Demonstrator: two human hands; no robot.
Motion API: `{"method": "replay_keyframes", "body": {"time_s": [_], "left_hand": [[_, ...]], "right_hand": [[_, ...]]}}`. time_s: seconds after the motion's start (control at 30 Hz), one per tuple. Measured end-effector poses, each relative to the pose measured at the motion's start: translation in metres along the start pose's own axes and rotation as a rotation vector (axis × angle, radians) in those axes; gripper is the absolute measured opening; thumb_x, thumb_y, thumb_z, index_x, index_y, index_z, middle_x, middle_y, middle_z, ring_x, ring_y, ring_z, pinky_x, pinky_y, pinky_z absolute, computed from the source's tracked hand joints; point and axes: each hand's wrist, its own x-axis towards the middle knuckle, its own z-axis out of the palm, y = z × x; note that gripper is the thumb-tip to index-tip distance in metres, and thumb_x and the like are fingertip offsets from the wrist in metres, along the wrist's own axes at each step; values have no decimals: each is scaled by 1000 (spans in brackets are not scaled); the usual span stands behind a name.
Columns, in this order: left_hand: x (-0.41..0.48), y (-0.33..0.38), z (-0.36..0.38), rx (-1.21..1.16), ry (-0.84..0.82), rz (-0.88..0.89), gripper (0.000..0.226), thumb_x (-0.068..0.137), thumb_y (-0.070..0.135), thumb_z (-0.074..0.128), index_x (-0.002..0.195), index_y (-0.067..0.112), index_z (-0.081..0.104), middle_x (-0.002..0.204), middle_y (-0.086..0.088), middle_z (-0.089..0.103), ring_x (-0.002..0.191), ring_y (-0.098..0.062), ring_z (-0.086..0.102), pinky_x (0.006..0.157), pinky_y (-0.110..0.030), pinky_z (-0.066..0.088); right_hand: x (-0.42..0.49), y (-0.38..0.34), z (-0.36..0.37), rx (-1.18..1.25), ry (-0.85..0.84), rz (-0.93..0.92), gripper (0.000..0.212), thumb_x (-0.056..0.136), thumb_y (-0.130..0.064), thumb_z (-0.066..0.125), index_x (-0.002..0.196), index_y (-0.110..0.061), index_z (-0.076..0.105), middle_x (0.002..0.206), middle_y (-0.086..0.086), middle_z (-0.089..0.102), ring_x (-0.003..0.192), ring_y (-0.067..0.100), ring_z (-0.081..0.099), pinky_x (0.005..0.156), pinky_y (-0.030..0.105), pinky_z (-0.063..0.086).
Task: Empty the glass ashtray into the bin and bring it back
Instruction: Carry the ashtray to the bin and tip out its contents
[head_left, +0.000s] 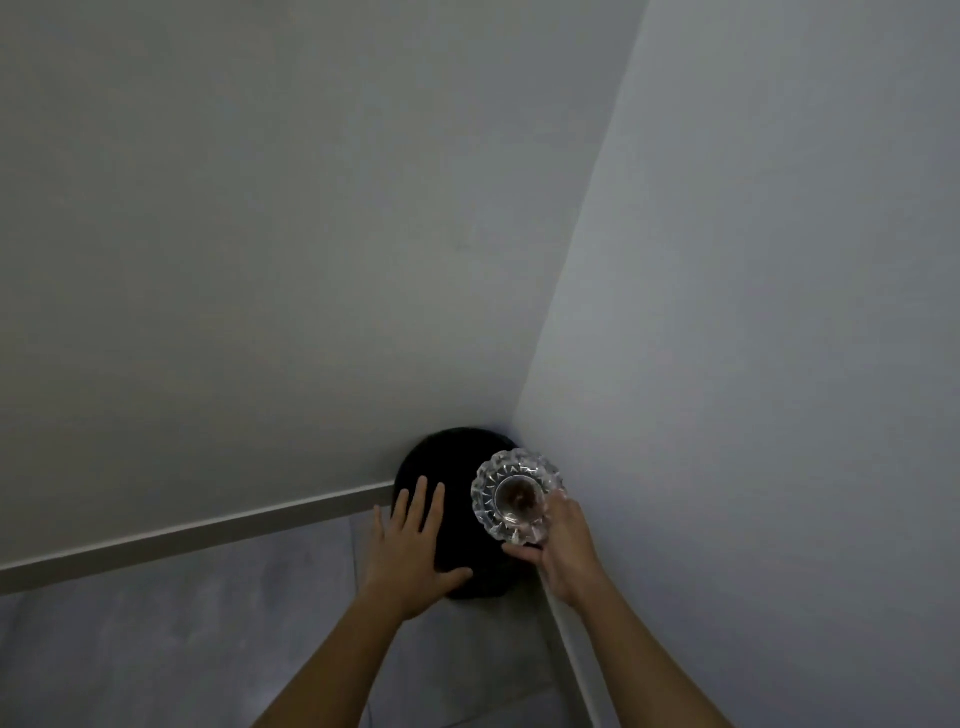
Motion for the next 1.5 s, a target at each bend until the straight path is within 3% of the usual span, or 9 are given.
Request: {"method": "replay_keyframes", "body": {"time_s": [0.27,0.53,0.63,0.73,0.93,1.07,1.2,1.4,1.5], "left_hand": [[85,-36,152,3,-21,-119,118,63,94,25,149,27,-19,159,-7,-23,145,-34,-20,112,-61,-9],[98,-48,190,-102,132,-81,125,52,98,22,150,29,-13,160,-10,-20,145,-31,-24,111,-62,-12],[98,-46,185,-89,94,-97,126,52,98,24,150,28,-13,160,-11,-21,144,-32,-25,111,-62,-12],[97,-45,186,-88,102,-98,125,52,98,24,151,28,-10,160,-11,-18,145,-32,-23,112,-62,-10],[96,-44,181,-79,101,-112,122,57,95,32,152,28,-4,161,-12,-16,145,-33,-20,113,-62,-6],[96,-42,181,-72,95,-141,125,53,97,32,152,28,-2,161,-12,-16,146,-32,-20,114,-61,-5],[99,-41,176,-97,119,-153,125,53,97,35,152,28,1,161,-11,-13,146,-31,-19,114,-60,-6],[94,-40,178,-80,66,-162,125,53,97,35,152,29,1,161,-11,-14,146,-31,-21,114,-61,-7],[95,-39,177,-67,54,-171,125,54,97,35,152,29,0,161,-12,-15,145,-31,-21,114,-61,-7]], "right_hand": [[136,106,-9,10,11,-187,22,103,-18,36,118,-2,37,134,21,46,109,40,60,61,46,57],[169,129,-13,-117,53,-319,21,98,-7,42,117,-14,37,122,9,49,104,27,62,59,38,62],[168,122,-12,-434,138,-437,25,93,1,38,112,-15,40,116,15,54,101,31,62,68,45,60],[165,116,-17,-880,230,-709,30,88,0,42,115,-14,44,107,23,63,87,30,59,72,33,44],[151,106,-16,-1670,40,-1089,40,93,-9,46,133,-7,45,126,18,56,113,38,55,82,50,54],[141,117,-25,-2111,-122,-1178,44,92,-17,25,123,-7,55,114,14,63,110,41,59,73,51,60],[144,114,-42,-2294,-90,-1329,35,86,-18,38,99,-16,71,86,3,72,83,30,71,53,38,61],[145,114,-70,-2281,-143,-1543,26,88,-12,46,102,-12,69,96,8,72,90,36,70,62,41,61],[142,103,-60,-2285,-83,-1501,22,89,-11,48,100,-11,67,94,7,72,91,36,70,61,41,61]]}}
